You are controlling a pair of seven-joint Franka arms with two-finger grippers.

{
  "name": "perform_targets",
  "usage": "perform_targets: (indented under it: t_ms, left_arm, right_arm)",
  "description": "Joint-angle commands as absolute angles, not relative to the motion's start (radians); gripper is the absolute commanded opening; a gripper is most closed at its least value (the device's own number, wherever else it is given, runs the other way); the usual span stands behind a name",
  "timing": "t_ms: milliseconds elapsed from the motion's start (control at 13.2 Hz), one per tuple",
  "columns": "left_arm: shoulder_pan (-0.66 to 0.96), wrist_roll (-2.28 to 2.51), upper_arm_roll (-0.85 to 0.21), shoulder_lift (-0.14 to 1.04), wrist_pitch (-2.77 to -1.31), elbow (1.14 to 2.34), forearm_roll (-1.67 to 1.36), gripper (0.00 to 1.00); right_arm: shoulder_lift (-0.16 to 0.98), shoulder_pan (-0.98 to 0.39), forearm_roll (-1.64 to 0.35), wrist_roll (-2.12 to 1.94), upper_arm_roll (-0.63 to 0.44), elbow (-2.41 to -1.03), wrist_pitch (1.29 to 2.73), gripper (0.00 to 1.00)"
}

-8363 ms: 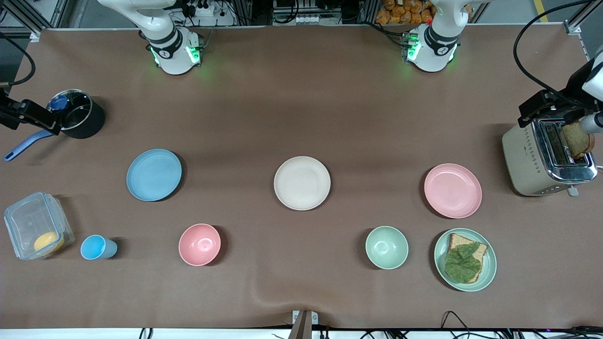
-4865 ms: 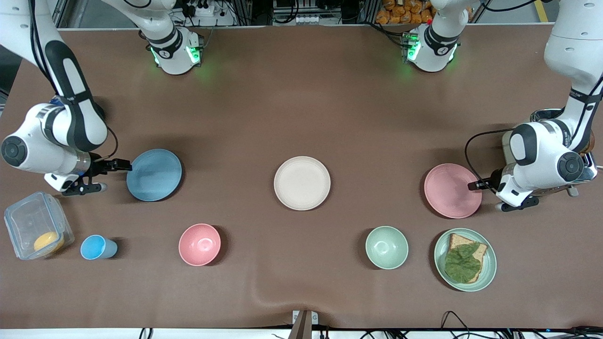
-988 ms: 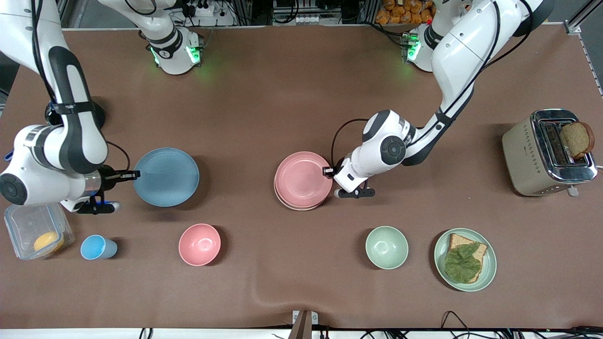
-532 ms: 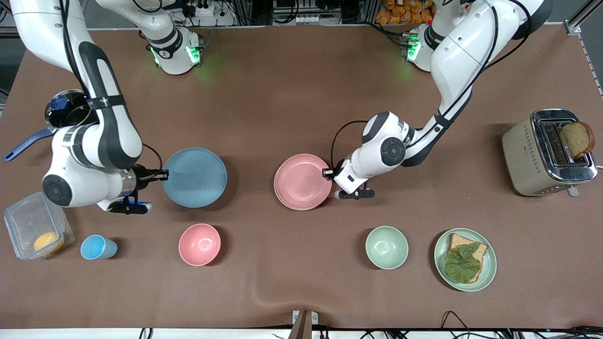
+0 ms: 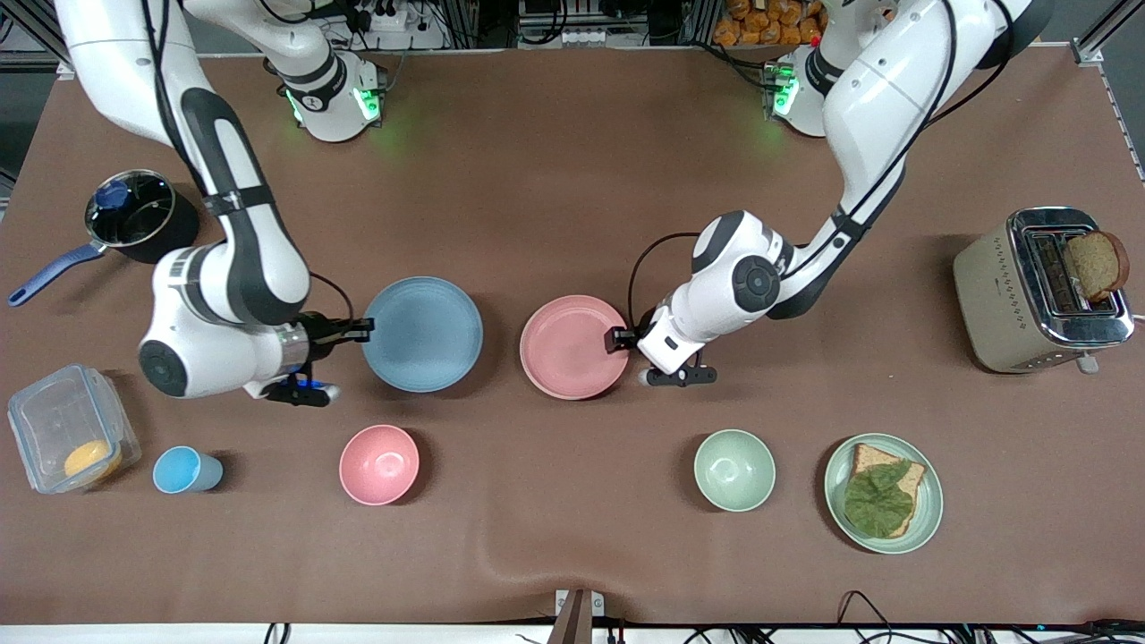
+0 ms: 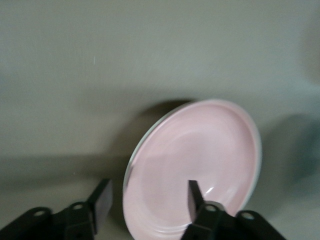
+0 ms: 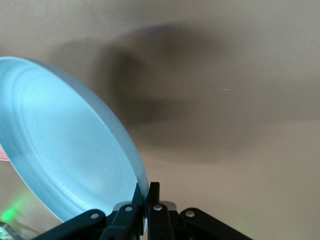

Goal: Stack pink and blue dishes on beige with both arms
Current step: 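Carry the blue plate with the right gripper while the left gripper withdraws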

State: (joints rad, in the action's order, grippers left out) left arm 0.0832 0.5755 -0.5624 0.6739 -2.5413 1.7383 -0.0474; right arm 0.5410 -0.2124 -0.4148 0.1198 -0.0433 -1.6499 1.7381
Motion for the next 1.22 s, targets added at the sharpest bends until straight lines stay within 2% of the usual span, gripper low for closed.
perform_targets:
  t_ms: [0,228,608,912,1140]
  left_arm:
    - [0.004,0.591,-0.558,0.465,-2.397,1.761,-0.037,1.00]
    - [-0.110,0.534,-0.558,0.324,-2.240,1.752,-0.006,1.00]
    - [-0.317,0.323,-0.561,0.132,-2.018,1.712,0.061,1.00]
    - [-0.367,0.215,-0.555,0.107,-1.731,1.528,0.067,1.00]
    - [-0.393,0.203,-0.557,0.069,-1.669,1.520,0.077,1.00]
  right_arm:
    - [0.606,-0.299,-0.483,0.211,-0.052,-1.574,1.729,0.00]
    - [0.667,-0.376,-0.544,0.291,-0.052,-1.517,1.767,0.00]
    - [0.725,-0.481,-0.669,0.307,-0.052,-1.506,1.943,0.00]
    - [0.756,-0.529,-0.689,0.307,-0.048,-1.503,2.023,0.00]
    - [0.769,-0.540,-0.690,0.305,-0.046,-1.503,2.040,0.00]
